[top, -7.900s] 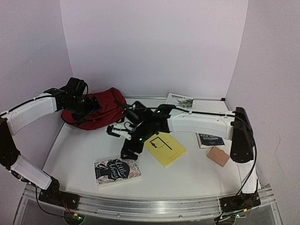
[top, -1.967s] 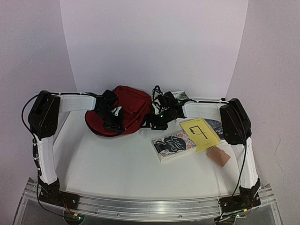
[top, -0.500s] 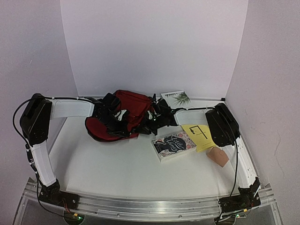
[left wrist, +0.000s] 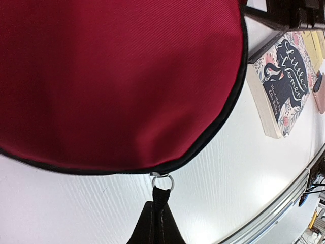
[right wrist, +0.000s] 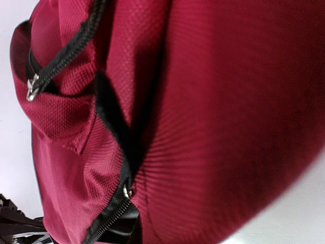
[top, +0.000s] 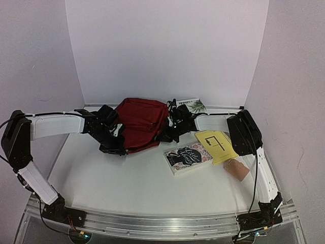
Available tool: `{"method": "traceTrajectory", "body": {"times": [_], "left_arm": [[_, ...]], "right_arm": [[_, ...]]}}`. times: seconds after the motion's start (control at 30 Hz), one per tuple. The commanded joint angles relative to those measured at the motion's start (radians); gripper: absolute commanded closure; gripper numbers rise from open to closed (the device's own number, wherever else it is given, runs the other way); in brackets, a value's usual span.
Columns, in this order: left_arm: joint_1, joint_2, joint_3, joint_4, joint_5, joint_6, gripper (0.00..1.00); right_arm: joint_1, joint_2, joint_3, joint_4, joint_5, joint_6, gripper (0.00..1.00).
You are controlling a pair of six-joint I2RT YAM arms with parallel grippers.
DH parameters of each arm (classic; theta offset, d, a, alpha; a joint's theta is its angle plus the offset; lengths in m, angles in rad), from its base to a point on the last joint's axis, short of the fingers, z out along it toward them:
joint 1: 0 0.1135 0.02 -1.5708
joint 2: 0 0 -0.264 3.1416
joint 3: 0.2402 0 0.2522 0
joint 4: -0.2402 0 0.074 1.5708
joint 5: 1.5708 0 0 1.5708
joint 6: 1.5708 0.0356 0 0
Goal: Pack the student bag
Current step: Unzip the student bag at the center of the board.
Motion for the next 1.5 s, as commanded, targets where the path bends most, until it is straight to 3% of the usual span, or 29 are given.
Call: {"method": "traceTrajectory", "body": {"times": [0.0,0.17,0.27,0.37,0.43,0.67,0.93,1.2,1.27,1.37,1.47], "left_arm": [[-0.011,-0.073,-0.031,-0.022,0.004,-0.036,1.00],[-0.026,-0.030,0.015,0.040,0.016,-0.035,1.00],[-0.027,0.014,0.058,0.054,0.024,-0.029,1.00],[-0.027,0.039,0.085,0.071,0.032,-0.021,1.00],[-0.027,0.058,0.100,0.073,0.039,-0.016,1.00],[-0.027,0.094,0.128,0.086,0.072,-0.006,1.00],[-0.029,0.079,0.109,0.107,0.083,-0.019,1.00],[-0.040,0.057,0.075,0.143,0.102,-0.026,1.00],[-0.042,0.053,0.070,0.144,0.102,-0.027,1.00],[-0.044,0.045,0.055,0.145,0.098,-0.032,1.00],[-0.044,0.020,0.033,0.142,0.083,-0.038,1.00]], "right_arm": [[-0.035,-0.020,0.112,-0.050,0.084,-0.075,0.96],[-0.035,-0.072,0.101,-0.057,0.002,-0.047,0.43],[-0.035,-0.151,0.004,-0.058,-0.030,-0.053,0.17],[-0.035,-0.235,-0.108,-0.059,-0.039,-0.086,0.04],[-0.035,-0.285,-0.175,-0.062,-0.039,-0.110,0.02],[0.003,-0.353,-0.299,-0.019,-0.124,0.009,0.02],[0.123,-0.259,-0.185,0.023,-0.077,0.121,0.02],[0.153,-0.146,-0.093,0.070,-0.023,0.228,0.05],[0.154,-0.131,-0.080,0.070,-0.009,0.232,0.19],[0.143,-0.129,-0.089,0.068,0.026,0.222,0.55],[0.116,-0.142,-0.121,0.063,0.050,0.223,0.83]]}}
